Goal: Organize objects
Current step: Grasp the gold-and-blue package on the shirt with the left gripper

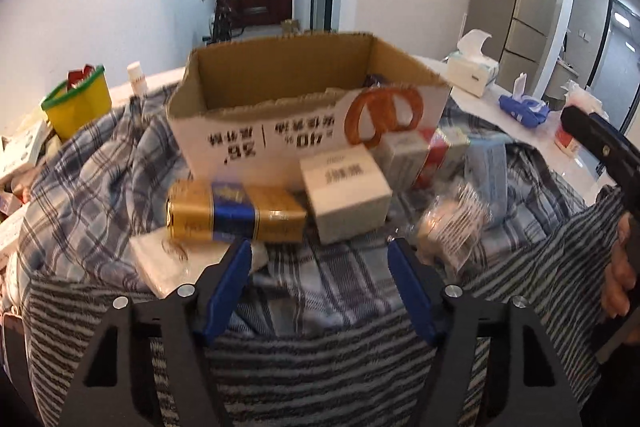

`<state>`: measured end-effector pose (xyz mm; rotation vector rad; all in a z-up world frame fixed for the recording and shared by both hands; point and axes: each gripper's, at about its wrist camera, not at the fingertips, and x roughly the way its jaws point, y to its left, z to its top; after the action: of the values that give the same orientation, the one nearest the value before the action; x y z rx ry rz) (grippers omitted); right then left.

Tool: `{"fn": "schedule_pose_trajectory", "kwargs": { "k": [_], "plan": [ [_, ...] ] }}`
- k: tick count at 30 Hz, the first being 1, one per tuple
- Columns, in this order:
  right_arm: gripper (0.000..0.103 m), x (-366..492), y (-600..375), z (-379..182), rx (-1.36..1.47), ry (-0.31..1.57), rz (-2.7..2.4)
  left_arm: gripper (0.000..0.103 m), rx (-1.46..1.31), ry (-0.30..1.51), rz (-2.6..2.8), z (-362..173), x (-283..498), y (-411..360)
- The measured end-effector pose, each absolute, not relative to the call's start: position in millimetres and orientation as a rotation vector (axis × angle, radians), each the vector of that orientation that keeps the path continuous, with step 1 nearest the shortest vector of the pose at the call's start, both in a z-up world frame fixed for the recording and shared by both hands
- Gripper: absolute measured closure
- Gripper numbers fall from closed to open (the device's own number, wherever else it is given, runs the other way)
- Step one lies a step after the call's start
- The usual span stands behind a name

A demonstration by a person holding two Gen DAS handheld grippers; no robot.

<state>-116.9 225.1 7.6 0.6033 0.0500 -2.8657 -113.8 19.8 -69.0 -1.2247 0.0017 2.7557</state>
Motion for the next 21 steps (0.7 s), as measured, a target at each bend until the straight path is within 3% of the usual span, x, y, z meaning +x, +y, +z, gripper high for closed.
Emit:
{"fn": "schedule_pose_trajectory", "kwargs": {
  "k": [6,9,14,21],
  "plan": [
    [0.002,-115.8,222.7,11.2,0.591,0.03,-2.869,0.03,-1.204,0.03,2.859,-57.4,-124.7,2.7],
    [0.002,-112.7,220.6,12.9,0.58,0.045,-2.866,0.015,-1.192,0.062,2.896,-53.4,-126.0,-7.1],
    [0.002,-114.1,215.6,15.1,0.583,0.044,-2.851,0.015,-1.206,0.159,2.923,-51.8,-131.6,-16.0],
    [0.002,-115.5,202.2,14.9,0.595,0.04,-2.829,0.015,-1.328,-0.138,2.774,-66.3,-157.7,-39.7]
  ]
}}
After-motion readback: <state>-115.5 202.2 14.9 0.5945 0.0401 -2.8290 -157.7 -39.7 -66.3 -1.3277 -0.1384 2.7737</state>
